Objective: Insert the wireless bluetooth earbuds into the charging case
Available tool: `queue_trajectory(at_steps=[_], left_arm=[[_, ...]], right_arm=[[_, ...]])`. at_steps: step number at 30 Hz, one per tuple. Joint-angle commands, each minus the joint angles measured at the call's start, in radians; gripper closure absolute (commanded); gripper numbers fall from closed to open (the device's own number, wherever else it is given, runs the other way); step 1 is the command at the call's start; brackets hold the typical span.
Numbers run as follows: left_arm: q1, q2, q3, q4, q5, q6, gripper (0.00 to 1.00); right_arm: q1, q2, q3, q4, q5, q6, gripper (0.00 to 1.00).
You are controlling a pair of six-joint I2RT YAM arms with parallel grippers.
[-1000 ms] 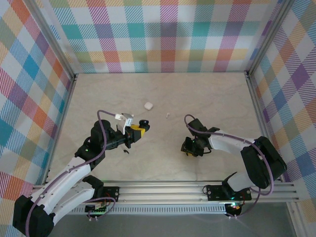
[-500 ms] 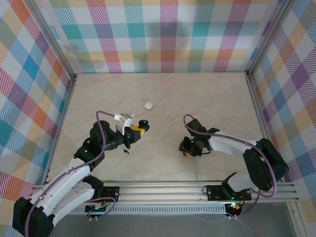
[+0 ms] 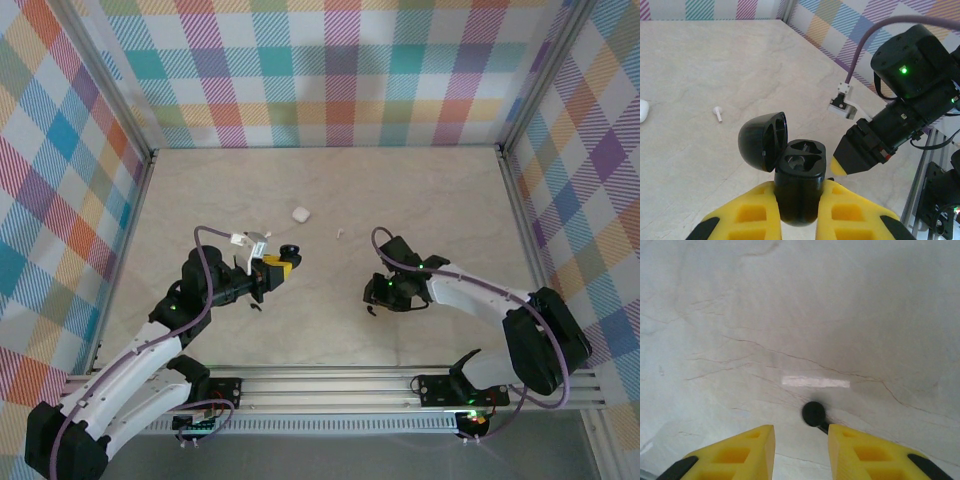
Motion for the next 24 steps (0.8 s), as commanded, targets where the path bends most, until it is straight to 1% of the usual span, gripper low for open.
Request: queue_trajectory(at_steps=[1, 7, 13, 17, 24], left_arm=[[0.010, -0.021, -0.007, -0.003, -0.002, -0.010, 1.00], [0.009, -0.029, -0.013, -0.004, -0.004, -0.016, 1.00], [0.009, -0.038, -0.016, -0.016, -0.007, -0.016, 1.00], [0.009, -0.047, -0.016, -0.026, -0.013, -0.014, 1.00], [0.009, -0.046, -0.015, -0.027, -0.019, -0.014, 1.00]], right_arm=[[0.009, 0.040, 0.079, -0.086, 0.010, -0.157, 0.66], [0.021, 0.137, 0.172, -0.202, 0.020, -0.314, 0.68], [0.046, 0.253, 0.246, -0.298, 0.021, -0.439, 0.67], [0.061, 0.300, 0.277, -0.328, 0.049, -0.477, 0.67], [0.067, 0.341, 0.312, -0.341, 0.058, -0.508, 0.68]])
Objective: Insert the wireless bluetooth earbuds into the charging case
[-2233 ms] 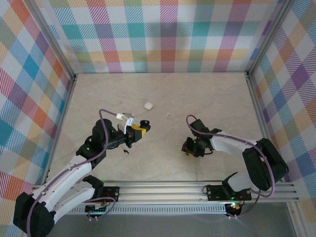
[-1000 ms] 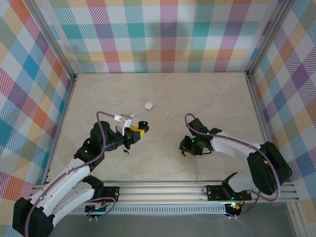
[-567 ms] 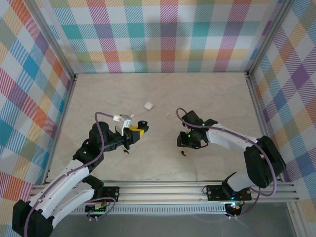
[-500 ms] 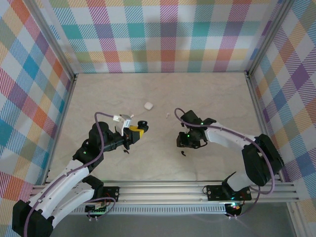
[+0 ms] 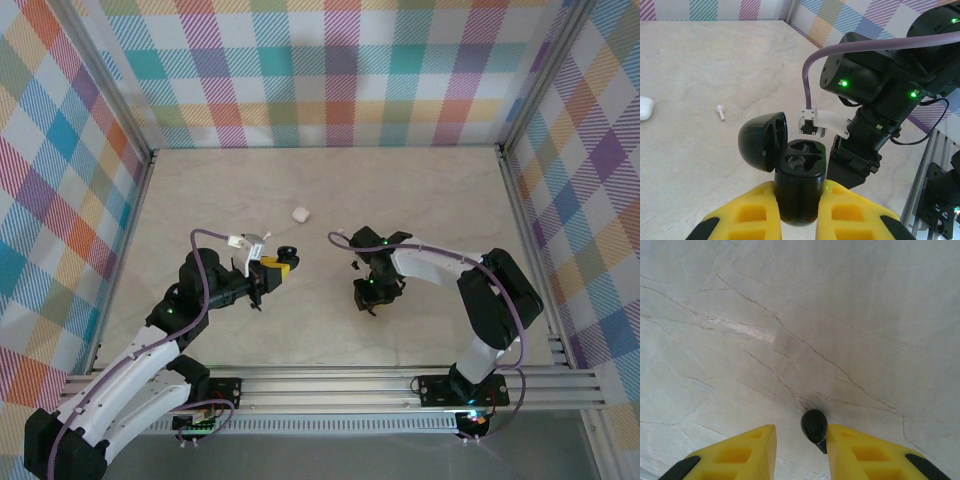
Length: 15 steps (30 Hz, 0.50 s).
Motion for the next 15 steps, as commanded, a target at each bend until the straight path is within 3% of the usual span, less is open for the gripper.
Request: queue_trajectory(at_steps=[1, 15], left_arm=[[0.009, -0.013, -0.009, 0.000, -0.007, -0.010, 1.00], [0.010, -0.018, -0.012, -0.006, -0.012, -0.007, 1.00]], right_arm=[[0.007, 0.034, 0.032, -0.043, 0.019, -0.043, 0.68], [0.012, 0.082, 0.060, -0.050, 0.016, -0.054, 0.84]])
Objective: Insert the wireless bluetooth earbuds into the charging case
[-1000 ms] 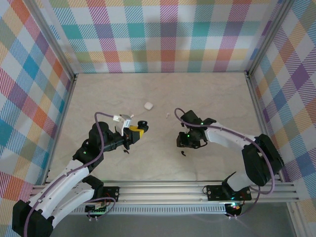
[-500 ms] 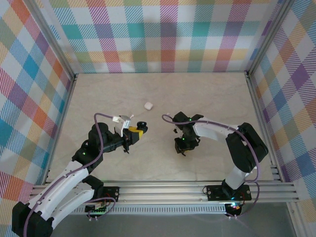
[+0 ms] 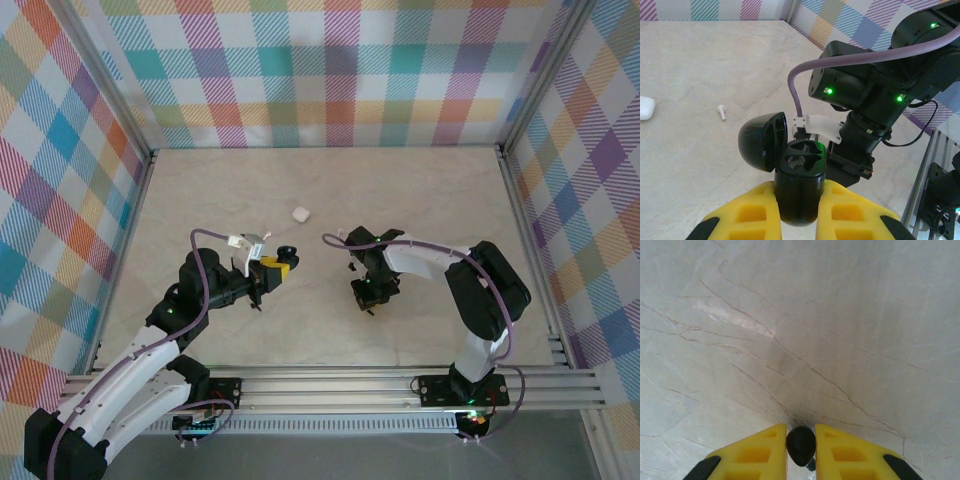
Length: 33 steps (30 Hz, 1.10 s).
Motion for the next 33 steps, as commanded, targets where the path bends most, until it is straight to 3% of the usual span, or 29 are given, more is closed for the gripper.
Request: queue_trajectory(at_steps=[1, 7, 15, 21, 33], left_arm=[[0.009, -0.019, -0.012, -0.006, -0.009, -0.006, 1.00], [0.010, -0.025, -0.020, 0.008, 0.016, -0.003, 1.00], [0.010, -0.024, -0.014, 0.075, 0.096, -0.001, 1.00], [0.008, -0.025, 0.000, 0.088, 0.150, 0.027, 1.00], [-0.001, -0.042, -0.001, 0.243, 0.242, -0.014, 1.00]], right_arm=[[0.006, 0.008, 0.018, -0.028, 0.004, -0.015, 0.86], [0.005, -0.028, 0.010, -0.012, 0.001, 0.015, 0.91], [-0.002, -0.194, 0.036, 0.054, -0.036, 0.099, 0.95], [-0.006, -0.356, 0.061, 0.150, -0.107, 0.177, 0.97], [0.014, -0.612, 0.063, 0.492, -0.346, 0.135, 1.00]])
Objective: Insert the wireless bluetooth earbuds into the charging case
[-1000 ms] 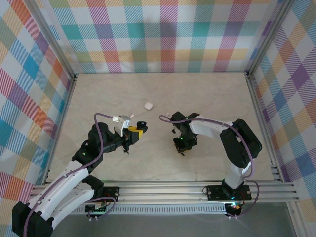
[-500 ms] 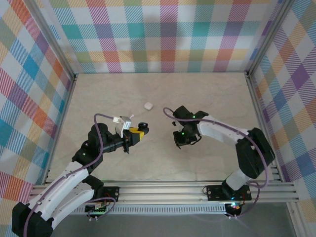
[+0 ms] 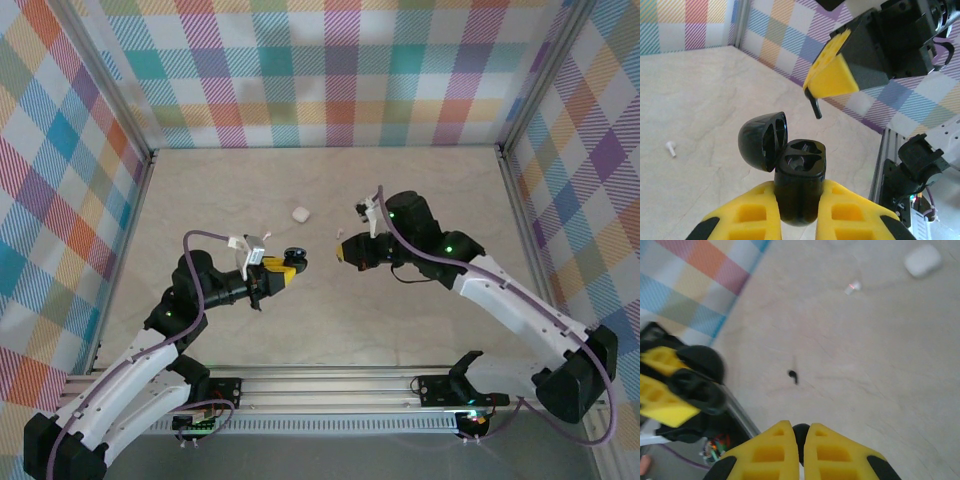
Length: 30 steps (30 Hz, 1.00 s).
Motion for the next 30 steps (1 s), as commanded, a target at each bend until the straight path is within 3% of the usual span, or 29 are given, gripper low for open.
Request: queue_trajectory(at_steps=[1, 14, 30], left_arm=[[-0.003, -0.017, 0.009, 0.121, 0.047, -0.019, 1.00], [-0.022, -0.014, 0.006, 0.253, -0.004, -0.030, 1.00], [-0.024, -0.041, 0.005, 0.282, -0.007, -0.068, 1.00]], right_arm=[[0.021, -0.038, 0.030, 0.166, -0.103, -0.012, 1.00], [0.116, -0.023, 0.073, 0.410, -0.177, -0.029, 1.00], [0.124, 0.029, 0.035, 0.486, -0.180, 0.006, 1.00]])
